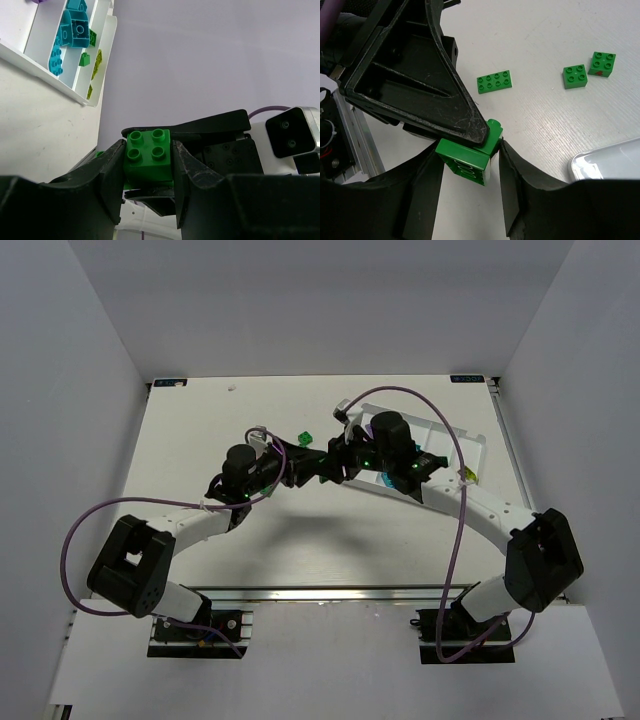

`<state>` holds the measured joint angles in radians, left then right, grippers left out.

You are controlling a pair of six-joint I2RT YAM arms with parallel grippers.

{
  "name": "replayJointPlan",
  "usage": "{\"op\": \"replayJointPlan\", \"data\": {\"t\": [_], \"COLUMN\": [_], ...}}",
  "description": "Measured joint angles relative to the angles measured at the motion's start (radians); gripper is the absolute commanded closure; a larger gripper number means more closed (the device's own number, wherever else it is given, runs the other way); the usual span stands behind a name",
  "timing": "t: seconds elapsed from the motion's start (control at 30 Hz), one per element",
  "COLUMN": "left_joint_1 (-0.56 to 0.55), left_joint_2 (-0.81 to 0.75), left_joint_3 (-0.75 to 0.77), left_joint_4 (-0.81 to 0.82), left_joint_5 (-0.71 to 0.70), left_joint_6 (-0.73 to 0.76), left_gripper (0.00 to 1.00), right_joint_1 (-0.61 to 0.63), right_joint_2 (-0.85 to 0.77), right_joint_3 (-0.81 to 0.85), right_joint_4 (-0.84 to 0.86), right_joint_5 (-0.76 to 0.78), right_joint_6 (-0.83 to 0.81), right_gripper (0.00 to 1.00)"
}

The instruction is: Sort the legos into containers by color

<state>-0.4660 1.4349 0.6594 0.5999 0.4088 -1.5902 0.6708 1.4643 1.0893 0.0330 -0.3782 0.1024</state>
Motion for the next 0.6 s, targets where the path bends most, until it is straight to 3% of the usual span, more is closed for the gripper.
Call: {"op": "replayJointPlan", "data": {"t": [0.23, 0.43, 0.6], "left_joint_1": [-0.002, 0.072, 0.071], "left_joint_2": [0.0, 0.0, 0.0], "left_joint_3": [0.0, -0.001, -0.002], "left_joint_4": [0.003, 0.0, 0.003], "left_joint_5": [0.012, -0.12, -0.143], "left_joint_6": [-0.003, -0.004, -0.004], "left_gripper": [0.96, 0.97, 0.97], "right_joint_1": [-0.011, -0.064, -0.075], "right_joint_2": [-0.028, -0.105, -0.12], "right_joint_3": [-0.03, -0.073, -0.076], "right_joint_4": [0.014, -0.058, -0.07], "right_joint_5": [-0.021, -0.018, -0.018], "right_joint_6": [0.0, 0.022, 0.021], "right_gripper": [0.89, 0.88, 0.9]}}
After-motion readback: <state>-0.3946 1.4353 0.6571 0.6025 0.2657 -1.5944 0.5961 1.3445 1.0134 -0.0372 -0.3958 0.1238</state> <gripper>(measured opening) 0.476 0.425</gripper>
